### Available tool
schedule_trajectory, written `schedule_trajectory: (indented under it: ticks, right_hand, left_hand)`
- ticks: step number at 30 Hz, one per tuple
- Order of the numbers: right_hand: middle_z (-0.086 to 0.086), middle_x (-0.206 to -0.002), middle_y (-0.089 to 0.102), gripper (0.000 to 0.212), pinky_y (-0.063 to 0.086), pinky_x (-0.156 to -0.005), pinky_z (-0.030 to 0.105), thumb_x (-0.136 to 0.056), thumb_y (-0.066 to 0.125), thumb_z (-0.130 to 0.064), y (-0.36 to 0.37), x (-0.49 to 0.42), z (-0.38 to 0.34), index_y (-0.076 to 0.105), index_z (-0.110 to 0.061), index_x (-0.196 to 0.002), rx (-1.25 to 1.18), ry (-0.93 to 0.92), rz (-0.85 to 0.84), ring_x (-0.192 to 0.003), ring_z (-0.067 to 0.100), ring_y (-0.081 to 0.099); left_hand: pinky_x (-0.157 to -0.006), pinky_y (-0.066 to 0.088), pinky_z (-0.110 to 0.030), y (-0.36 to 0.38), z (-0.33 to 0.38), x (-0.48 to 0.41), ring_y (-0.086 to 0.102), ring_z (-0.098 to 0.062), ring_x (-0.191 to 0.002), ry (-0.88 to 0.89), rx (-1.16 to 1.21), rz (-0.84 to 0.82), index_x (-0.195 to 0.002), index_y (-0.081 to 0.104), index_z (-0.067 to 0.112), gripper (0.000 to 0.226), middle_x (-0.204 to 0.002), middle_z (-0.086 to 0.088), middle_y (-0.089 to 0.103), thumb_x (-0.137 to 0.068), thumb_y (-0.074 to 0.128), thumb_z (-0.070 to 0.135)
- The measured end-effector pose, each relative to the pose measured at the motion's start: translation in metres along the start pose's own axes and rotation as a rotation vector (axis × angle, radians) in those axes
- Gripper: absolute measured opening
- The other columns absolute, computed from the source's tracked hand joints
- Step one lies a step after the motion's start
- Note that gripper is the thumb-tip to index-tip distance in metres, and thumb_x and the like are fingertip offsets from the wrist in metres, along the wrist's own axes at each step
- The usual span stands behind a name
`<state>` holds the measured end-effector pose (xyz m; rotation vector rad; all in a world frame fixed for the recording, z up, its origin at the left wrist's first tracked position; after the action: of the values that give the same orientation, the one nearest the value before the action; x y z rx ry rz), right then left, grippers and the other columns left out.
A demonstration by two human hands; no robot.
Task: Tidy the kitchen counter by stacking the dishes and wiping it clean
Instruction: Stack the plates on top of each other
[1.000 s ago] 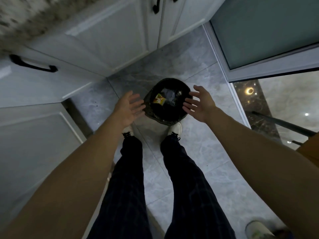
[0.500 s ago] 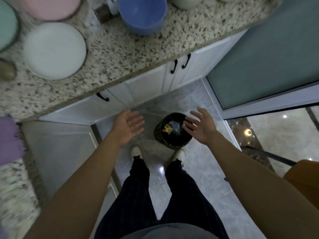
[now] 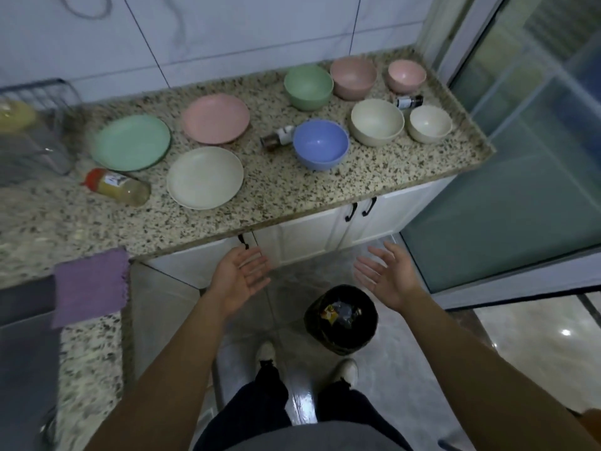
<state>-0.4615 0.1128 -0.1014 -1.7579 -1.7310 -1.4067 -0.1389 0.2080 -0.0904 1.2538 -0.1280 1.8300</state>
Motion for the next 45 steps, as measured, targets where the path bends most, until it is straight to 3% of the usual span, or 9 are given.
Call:
schedule_trajectory:
  ticks: [13,19,25,31,34,38,41,45]
  right_hand:
    - [0.022,-0.137,0.061,0.055,0.043,-0.114,0.051,-0.096,0.058,-0.048,0.108,0.025,-0.029,0.06,-0.01,-0.135,0.017,-0.112,-0.151,-0.127,0.038,0.06]
    - [0.023,-0.135,0.063,0.05,0.047,-0.108,0.049,-0.097,0.056,-0.047,0.136,0.028,-0.035,0.064,-0.01,-0.13,0.03,-0.143,-0.157,-0.126,0.039,0.06]
    - [0.023,-0.136,0.063,0.057,0.047,-0.109,0.05,-0.096,0.057,-0.047,0.158,0.022,-0.033,0.061,-0.008,-0.137,0.045,-0.152,-0.145,-0.125,0.04,0.061]
    - [0.023,-0.134,0.065,0.053,0.046,-0.11,0.051,-0.095,0.06,-0.046,0.181,0.013,-0.022,0.063,-0.007,-0.131,0.058,-0.161,-0.123,-0.123,0.04,0.063]
    - [0.024,-0.134,0.065,0.049,0.045,-0.111,0.051,-0.096,0.059,-0.044,0.195,0.006,-0.011,0.065,-0.006,-0.126,0.093,-0.147,-0.115,-0.123,0.04,0.063]
    - [0.024,-0.129,0.068,0.054,0.043,-0.113,0.052,-0.098,0.056,-0.042,0.211,-0.003,-0.009,0.06,-0.003,-0.134,0.153,-0.136,-0.11,-0.122,0.04,0.063]
    - [0.024,-0.131,0.066,0.054,0.041,-0.116,0.052,-0.099,0.055,-0.043,0.221,-0.01,-0.013,0.06,-0.003,-0.134,0.171,-0.127,-0.125,-0.125,0.04,0.062]
    - [0.025,-0.132,0.065,0.055,0.04,-0.116,0.052,-0.099,0.055,-0.045,0.229,-0.027,-0.022,0.06,-0.003,-0.135,0.163,-0.104,-0.137,-0.125,0.041,0.062]
  left_hand:
    - [-0.112,0.044,-0.052,-0.035,0.089,0.055,0.063,-0.035,-0.126,0.224,0.102,-0.068,-0.132,0.067,0.008,0.051,-0.133,-0.016,0.068,-0.096,0.057,0.042]
    - [-0.117,0.037,-0.055,-0.046,0.118,0.051,0.062,-0.036,-0.128,0.238,0.12,-0.076,-0.134,0.066,0.007,0.052,-0.134,-0.017,0.067,-0.095,0.057,0.042]
    - [-0.114,0.041,-0.055,-0.059,0.136,0.047,0.064,-0.038,-0.122,0.241,0.181,-0.078,-0.13,0.068,0.007,0.048,-0.129,-0.018,0.07,-0.097,0.056,0.039]
    - [-0.108,0.048,-0.051,-0.088,0.148,0.049,0.065,-0.037,-0.116,0.221,0.205,-0.064,-0.124,0.07,0.003,0.045,-0.123,-0.018,0.073,-0.099,0.054,0.037]
    - [-0.1,0.052,-0.048,-0.111,0.157,0.047,0.065,-0.037,-0.116,0.243,0.228,-0.002,-0.12,0.071,0.002,0.042,-0.123,-0.02,0.072,-0.1,0.053,0.034]
    - [-0.103,0.049,-0.051,-0.131,0.168,0.045,0.068,-0.033,-0.105,0.284,0.255,0.051,-0.11,0.074,0.004,0.04,-0.118,-0.017,0.072,-0.102,0.049,0.035]
    - [-0.094,0.053,-0.048,-0.137,0.17,0.039,0.068,-0.032,-0.104,0.269,0.256,0.074,-0.111,0.072,0.004,0.04,-0.119,-0.018,0.071,-0.102,0.048,0.035]
    - [-0.109,0.046,-0.054,-0.132,0.173,0.028,0.067,-0.034,-0.106,0.249,0.226,0.112,-0.116,0.07,0.003,0.036,-0.118,-0.018,0.071,-0.1,0.053,0.031]
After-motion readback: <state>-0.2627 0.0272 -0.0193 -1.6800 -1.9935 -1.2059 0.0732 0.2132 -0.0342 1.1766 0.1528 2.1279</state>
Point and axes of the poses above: each hand's wrist, its own x-axis away from the middle knuckle, its own y-axis out of the palm, z = x × y, the point moved 5 cm from there along -x, towards the middle knuckle
